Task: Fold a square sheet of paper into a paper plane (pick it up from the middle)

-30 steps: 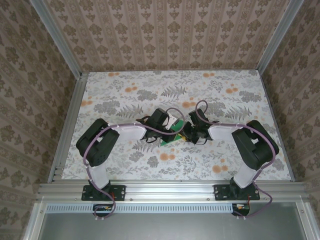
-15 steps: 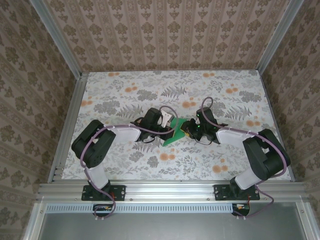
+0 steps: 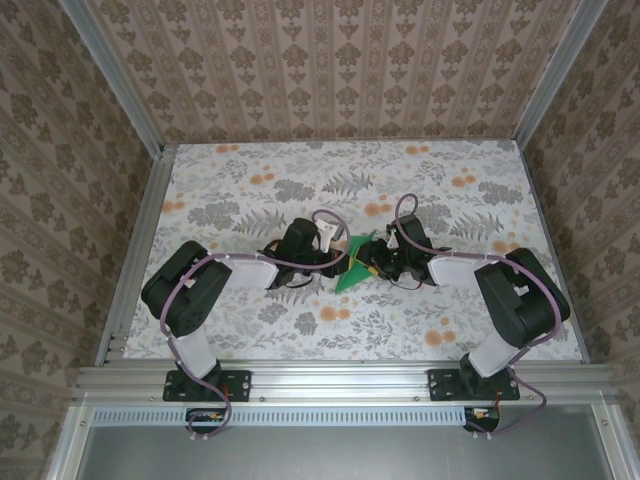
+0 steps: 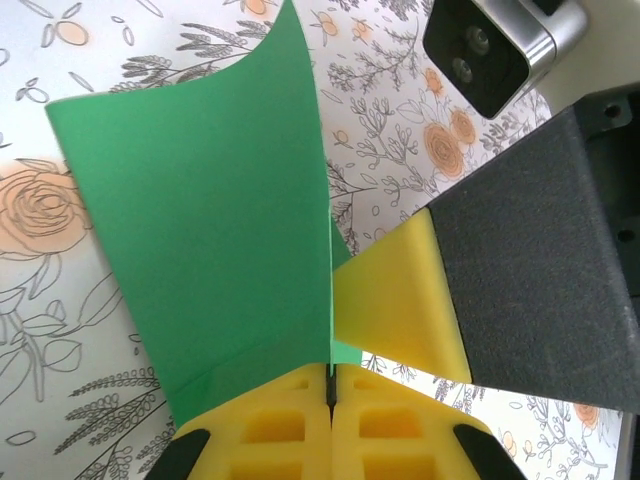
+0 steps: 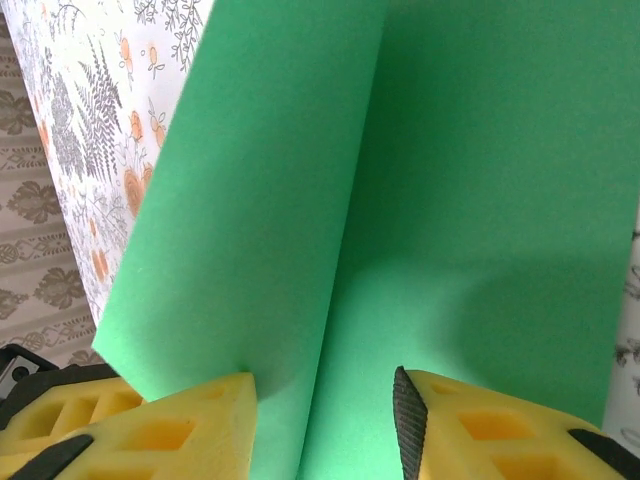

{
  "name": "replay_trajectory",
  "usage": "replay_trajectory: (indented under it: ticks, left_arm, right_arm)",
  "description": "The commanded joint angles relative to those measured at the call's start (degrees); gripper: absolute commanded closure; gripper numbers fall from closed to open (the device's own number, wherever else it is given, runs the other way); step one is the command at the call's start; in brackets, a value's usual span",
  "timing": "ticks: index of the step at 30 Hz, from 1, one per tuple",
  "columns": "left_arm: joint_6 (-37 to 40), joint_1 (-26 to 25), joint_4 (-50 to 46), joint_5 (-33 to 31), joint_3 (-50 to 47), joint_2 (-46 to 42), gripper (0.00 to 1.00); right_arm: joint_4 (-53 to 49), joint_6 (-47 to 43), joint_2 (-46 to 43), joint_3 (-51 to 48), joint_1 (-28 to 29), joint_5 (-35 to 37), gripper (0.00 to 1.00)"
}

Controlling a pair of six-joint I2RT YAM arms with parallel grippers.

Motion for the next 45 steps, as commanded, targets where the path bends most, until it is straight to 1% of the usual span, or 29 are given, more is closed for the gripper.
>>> replay_trajectory:
  ticks: [1,8,13,19,23,27,33,37,40,45]
  left_arm:
    - [-4.4,0.5,4.4,1.9,-1.5,0.8,0.96]
    - [-8.0,0.9,6.8,1.9,-3.1,2.2,0.96]
    - [-10.5,1.5,8.6,1.8,-4.1,2.9,0.96]
    - [-13.0,1.6,10.7,2.2,-4.8,3.3,0.96]
    - [-13.5,1.7,10.9,2.5,-4.8,3.5,0.95]
    - [-13.8,2.0,11.0,2.6,-5.1,3.8,0.94]
    - [-13.8,2.4,10.1,3.2,-5.2,3.5,0.86]
    - [-13.0,2.6,8.2,3.2,-5.2,2.8,0.75]
    - [-12.3,2.6,7.0,3.4,-5.5,1.9,0.69]
    - [-11.2,2.2,5.0,4.1,-5.2,1.6,0.63]
  right_arm:
    - [3.0,-2.6,2.0,0.9,-0.7,-1.9,0.55]
    - [6.0,-3.4,4.1,0.9,-1.1,-4.1,0.53]
    - [6.9,-3.7,4.1,1.0,-1.2,-4.0,0.48]
    - [4.8,-4.3,5.8,1.9,-1.2,-3.2,0.47]
    - [1.2,-5.4,6.7,3.2,-1.2,-2.0,0.47]
    - [-0.4,-5.6,7.0,3.6,-1.1,-1.3,0.46]
    - [-8.0,-7.5,7.4,5.9,-0.5,2.9,0.45]
    - [-12.5,-7.5,8.3,7.2,-0.1,5.4,0.45]
    - [-13.6,-7.0,8.8,7.5,0.1,6.6,0.46]
    - [-14.4,-6.5,9.8,8.0,0.6,7.1,0.46]
